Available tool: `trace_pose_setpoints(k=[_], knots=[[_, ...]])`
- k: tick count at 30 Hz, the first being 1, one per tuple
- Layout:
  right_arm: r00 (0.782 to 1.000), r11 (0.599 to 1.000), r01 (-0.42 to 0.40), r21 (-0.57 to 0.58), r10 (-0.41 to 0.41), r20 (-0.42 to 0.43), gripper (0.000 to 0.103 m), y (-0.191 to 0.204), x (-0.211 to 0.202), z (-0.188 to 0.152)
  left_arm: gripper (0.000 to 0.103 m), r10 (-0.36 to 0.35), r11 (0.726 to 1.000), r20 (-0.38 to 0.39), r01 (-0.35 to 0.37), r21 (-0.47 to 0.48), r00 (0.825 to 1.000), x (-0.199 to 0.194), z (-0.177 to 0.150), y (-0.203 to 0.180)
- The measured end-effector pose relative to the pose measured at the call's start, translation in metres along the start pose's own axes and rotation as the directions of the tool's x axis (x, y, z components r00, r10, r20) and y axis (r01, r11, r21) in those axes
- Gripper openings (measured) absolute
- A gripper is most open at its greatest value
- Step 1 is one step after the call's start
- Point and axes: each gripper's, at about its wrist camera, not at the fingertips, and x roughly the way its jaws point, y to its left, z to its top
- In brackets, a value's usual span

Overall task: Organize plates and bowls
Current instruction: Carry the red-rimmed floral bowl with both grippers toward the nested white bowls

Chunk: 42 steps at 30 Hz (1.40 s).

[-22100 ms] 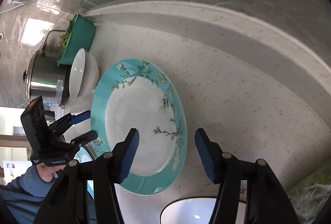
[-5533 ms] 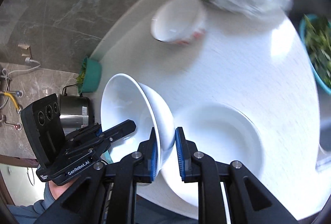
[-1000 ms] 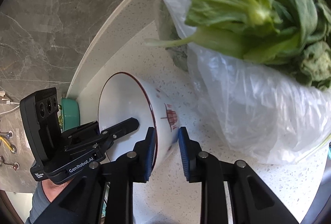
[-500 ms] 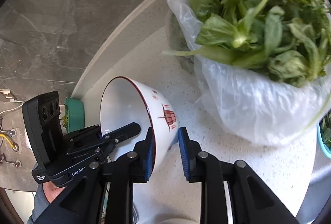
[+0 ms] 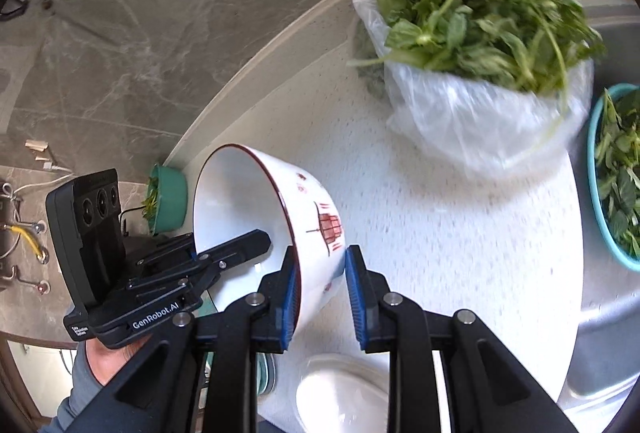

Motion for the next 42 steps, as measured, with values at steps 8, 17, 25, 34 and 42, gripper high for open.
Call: trace_pose_setpoints(k=[8, 17, 25, 34, 42], knots=[[1.000, 1.000, -0.014, 0.002, 0.014, 0.008, 0.026, -0.005, -0.030, -0.050, 0.013, -0.017, 0.999, 0.019, 0.016, 0.031, 1.000, -0.022, -0.048, -0.036], [1.000, 1.000, -0.009, 0.016, 0.010, -0.013, 0.026, -0.009, -0.038, -0.097, 0.013, -0.031, 0.998, 0.000, 0.031, 0.050, 1.000, -0.029, -0.101, -0.055], [0.998, 0.999, 0.020, 0.046, -0.017, -0.053, 0.026, -0.023, -0.033, -0.134, 0.013, -0.034, 0.998, -0.063, 0.037, 0.051, 0.997, -0.007, -0.142, -0.065], [0.997, 0.997, 0.047, 0.055, -0.043, -0.067, 0.026, -0.030, -0.033, -0.144, 0.013, -0.011, 0.998, -0.092, 0.017, 0.068, 0.996, 0.009, -0.165, -0.072], [0.994, 0.996, 0.090, 0.026, -0.088, -0.070, 0.025, -0.027, -0.024, -0.145, 0.013, 0.010, 0.997, -0.095, -0.003, 0.073, 0.995, 0.027, -0.162, -0.076]])
